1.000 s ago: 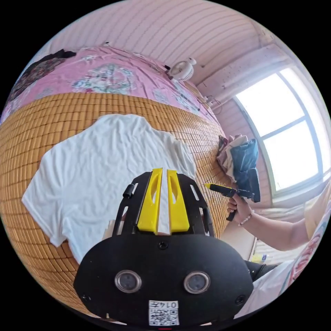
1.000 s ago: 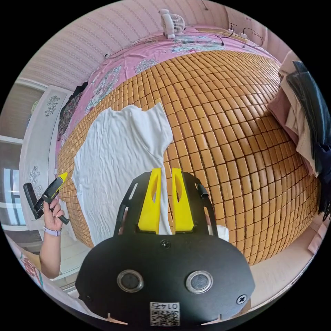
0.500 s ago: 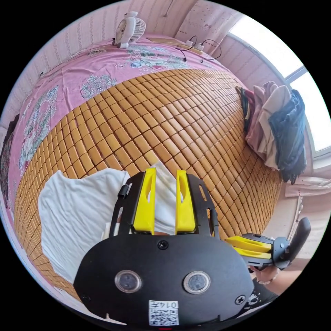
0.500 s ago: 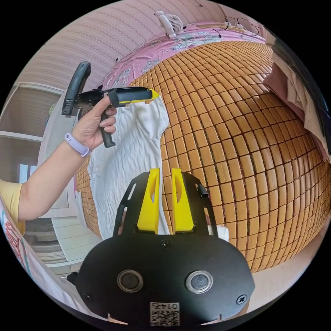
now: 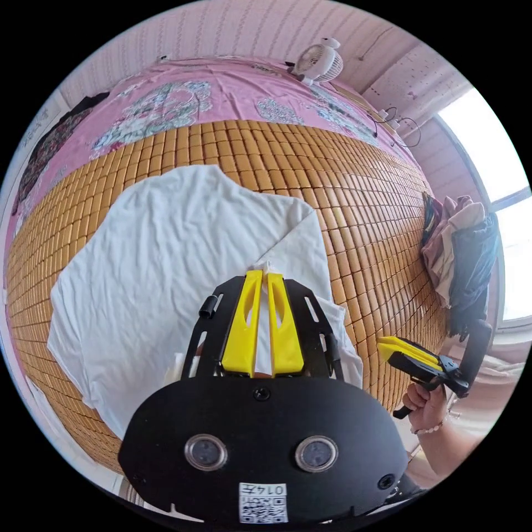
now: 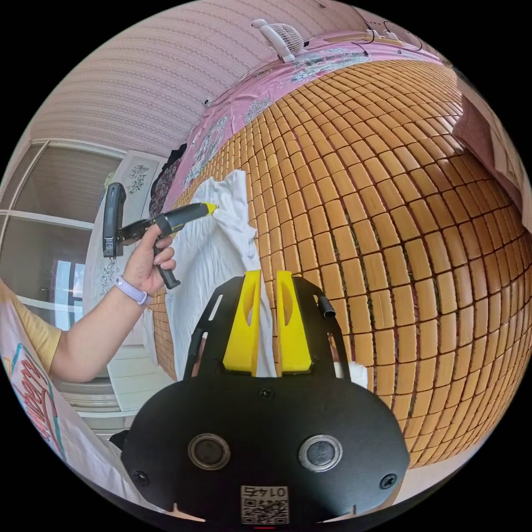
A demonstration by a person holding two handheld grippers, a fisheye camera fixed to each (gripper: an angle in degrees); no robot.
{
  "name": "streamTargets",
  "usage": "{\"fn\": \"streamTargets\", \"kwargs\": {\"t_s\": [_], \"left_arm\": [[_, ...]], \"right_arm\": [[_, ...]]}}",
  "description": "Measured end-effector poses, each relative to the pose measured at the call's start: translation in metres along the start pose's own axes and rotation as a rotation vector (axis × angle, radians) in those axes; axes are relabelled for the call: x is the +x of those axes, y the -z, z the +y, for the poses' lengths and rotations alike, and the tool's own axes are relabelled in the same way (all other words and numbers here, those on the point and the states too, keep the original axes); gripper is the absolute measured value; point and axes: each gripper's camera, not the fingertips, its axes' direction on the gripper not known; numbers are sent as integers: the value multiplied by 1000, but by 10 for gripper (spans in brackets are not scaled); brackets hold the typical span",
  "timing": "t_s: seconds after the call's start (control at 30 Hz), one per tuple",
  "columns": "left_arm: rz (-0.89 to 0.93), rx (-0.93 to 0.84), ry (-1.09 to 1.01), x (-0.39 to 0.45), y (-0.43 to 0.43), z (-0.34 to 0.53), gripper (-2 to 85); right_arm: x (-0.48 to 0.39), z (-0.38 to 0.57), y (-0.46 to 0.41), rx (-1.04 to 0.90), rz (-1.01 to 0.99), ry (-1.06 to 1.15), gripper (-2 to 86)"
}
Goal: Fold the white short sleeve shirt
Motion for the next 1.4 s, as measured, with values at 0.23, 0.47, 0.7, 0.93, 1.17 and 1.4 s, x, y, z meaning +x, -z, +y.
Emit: {"fn": "streamTargets", "kwargs": {"t_s": [0.23,0.47,0.7,0.93,1.17,1.4], "left_arm": [[46,19,8,-11,-11,6,-5],[108,55,-10,-6,1,1,-8],[171,146,-221,62,26,-28,-8],[231,69,-429,140,-8,-52,-9],[110,-58,-439,171,-63,-45,4],[126,1,-429,162,-41,-25,74]], "right_arm": [[-28,-14,-25,-33,40,87,67],[-37,-44,-52,-88,108,99,71],[-24,-21,-11,68,116,13,11],[-20,0,18,155,138,-50,5],[-15,-6,7,113,143,-109,3],[-18,-22,-17,39,153,-164,2]]}}
